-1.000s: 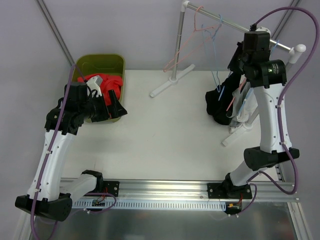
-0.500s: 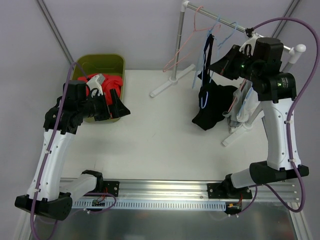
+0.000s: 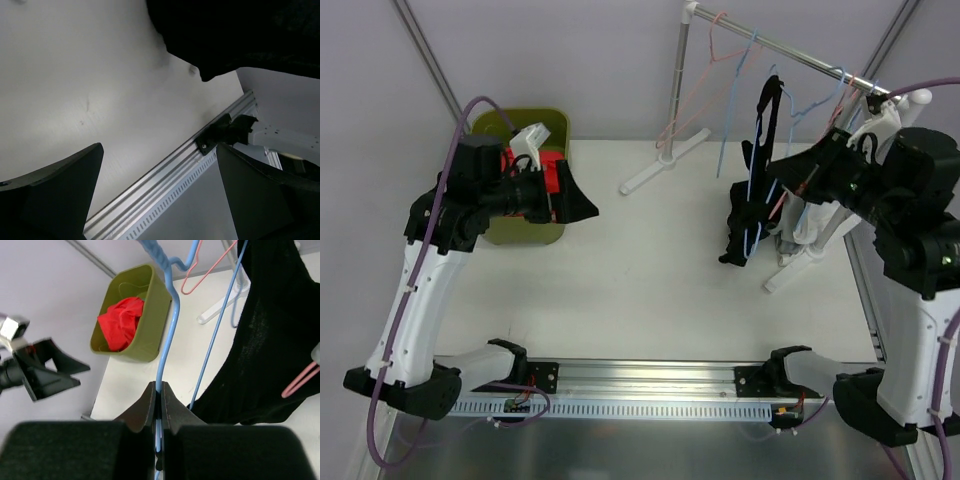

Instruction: Remove the tank top from the hanger

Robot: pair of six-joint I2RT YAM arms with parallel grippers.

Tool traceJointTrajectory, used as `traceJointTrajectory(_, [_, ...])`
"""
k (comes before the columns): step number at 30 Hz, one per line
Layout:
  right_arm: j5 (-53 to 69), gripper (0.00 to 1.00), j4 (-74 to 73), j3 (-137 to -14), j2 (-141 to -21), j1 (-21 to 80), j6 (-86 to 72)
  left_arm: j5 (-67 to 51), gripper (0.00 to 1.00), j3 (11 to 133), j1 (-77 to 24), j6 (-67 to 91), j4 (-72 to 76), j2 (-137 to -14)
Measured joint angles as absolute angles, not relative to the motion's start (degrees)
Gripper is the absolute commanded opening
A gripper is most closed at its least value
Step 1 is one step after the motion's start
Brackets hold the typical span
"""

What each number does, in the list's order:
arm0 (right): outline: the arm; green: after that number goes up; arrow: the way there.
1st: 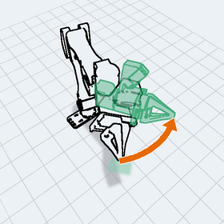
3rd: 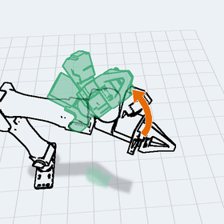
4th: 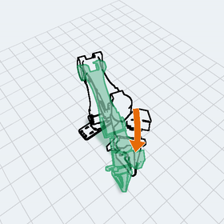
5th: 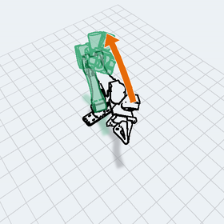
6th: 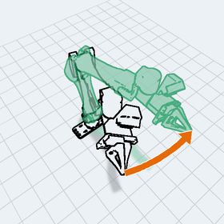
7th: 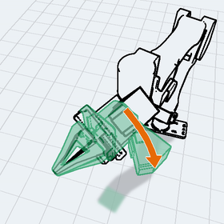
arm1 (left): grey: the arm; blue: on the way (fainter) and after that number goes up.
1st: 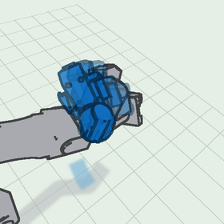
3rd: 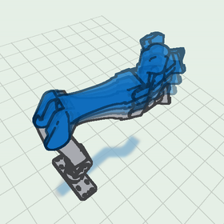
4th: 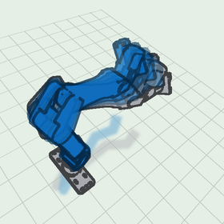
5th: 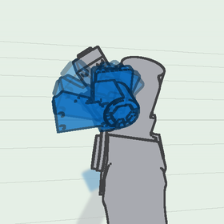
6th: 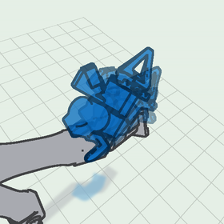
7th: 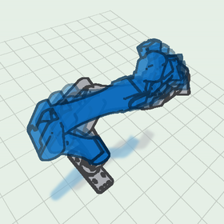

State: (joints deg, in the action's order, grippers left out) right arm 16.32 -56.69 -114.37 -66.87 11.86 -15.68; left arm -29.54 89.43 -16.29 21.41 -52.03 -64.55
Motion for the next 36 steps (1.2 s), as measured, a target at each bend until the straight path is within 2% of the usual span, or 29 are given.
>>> traceJointTrajectory(7, [27.68,0.0,-65.87,-114.83,-60.18,11.84,-5.61,-26.57,0.99,109.58,-33.63,19.38,-51.51,-77.14])
traceJointTrajectory(14, [40.82,0.0,-71.46,-110.02,-49.41,11.86,1.76,-23.38,0.99,129.82,-42.39,13.98,-48.93,-88.23])
traceJointTrajectory(18, [47.42,0.0,-72.6,-111.96,-43.64,11.99,2.63,-23.11,0.95,132.62,-46.22,11.25,-44.75,-90.13])
traceJointTrajectory(23, [51.11,0.0,-72.75,-115.0,-43.05,12.16,2.44,-22.72,0.88,132.68,-53.25,7.31,-40.8,-91.79])
traceJointTrajectory(26, [52.36,0.0,-72.88,-116.4,-45.23,12.23,2.04,-21.93,0.73,132.68,-55.59,5.91,-39.55,-93.06])
traceJointTrajectory(29, [52.99,0.0,-72.47,-117.3,-47.57,12.25,1.72,-21.69,0.44,132.4,-55.83,5.28,-38.74,-93.86])
traceJointTrajectory(30, [53.17,0.0,-72.31,-117.3,-48.14,12.25,1.65,-21.32,0.29,132.18,-55.77,5.15,-38.61,-93.86])
traceJointTrajectory(33, [53.21,0.0,-72.12,-117.3,-49.23,12.25,1.32,-20.38,0.18,131.39,-55.68,4.49,-37.58,-93.73])
traceJointTrajectory(34, [53.21,0.0,-72.12,-117.3,-49.45,12.25,1.23,-20.18,0.04,130.89,-55.68,4.49,-37.28,-93.6])
traceJointTrajectory(36, [53.21,0.0,-72.03,-117.27,-49.58,12.25,1.04,-18.79,0.0,129.73,-55.83,4.38,-36.71,-93.36])
